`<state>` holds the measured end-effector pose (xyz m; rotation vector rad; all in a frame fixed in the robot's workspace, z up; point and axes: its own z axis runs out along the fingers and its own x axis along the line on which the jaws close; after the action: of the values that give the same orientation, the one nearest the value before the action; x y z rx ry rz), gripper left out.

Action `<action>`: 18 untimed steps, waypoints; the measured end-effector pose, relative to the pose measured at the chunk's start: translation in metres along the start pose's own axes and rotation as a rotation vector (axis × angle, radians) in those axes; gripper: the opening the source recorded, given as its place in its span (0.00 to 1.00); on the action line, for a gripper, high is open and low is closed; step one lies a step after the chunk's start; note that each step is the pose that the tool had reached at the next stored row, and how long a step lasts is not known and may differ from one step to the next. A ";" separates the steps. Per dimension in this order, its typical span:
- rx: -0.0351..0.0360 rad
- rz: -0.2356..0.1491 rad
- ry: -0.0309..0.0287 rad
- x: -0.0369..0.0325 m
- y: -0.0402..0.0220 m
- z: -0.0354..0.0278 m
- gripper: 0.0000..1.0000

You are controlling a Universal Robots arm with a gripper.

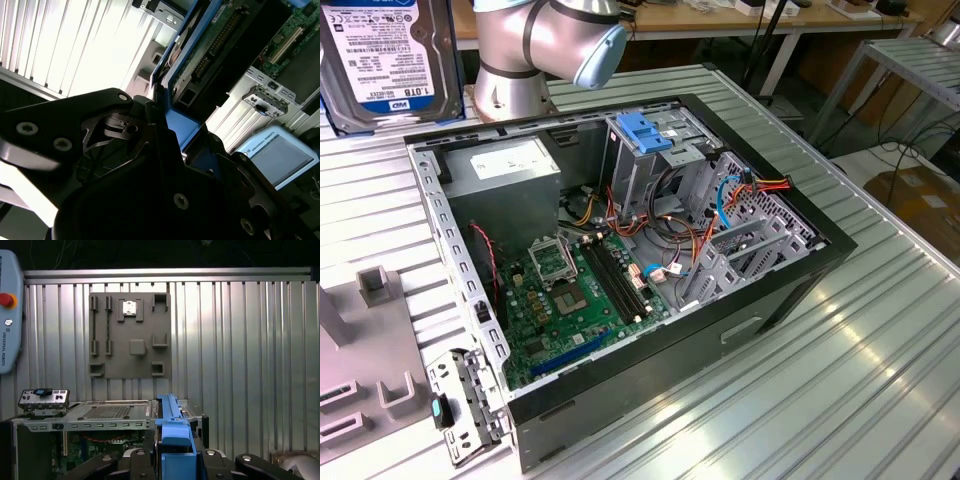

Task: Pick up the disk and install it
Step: 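Pick up the disk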

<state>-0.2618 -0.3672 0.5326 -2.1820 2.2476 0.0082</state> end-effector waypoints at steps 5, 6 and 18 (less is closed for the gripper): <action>0.0000 0.000 0.0000 -0.0001 -0.0042 0.0000 0.37; 0.0001 0.000 -0.0001 -0.0001 -0.0059 0.0001 0.37; 0.0000 0.000 0.0000 -0.0005 -0.0172 0.0001 0.37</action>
<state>-0.2445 -0.3672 0.5326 -2.1814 2.2481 0.0082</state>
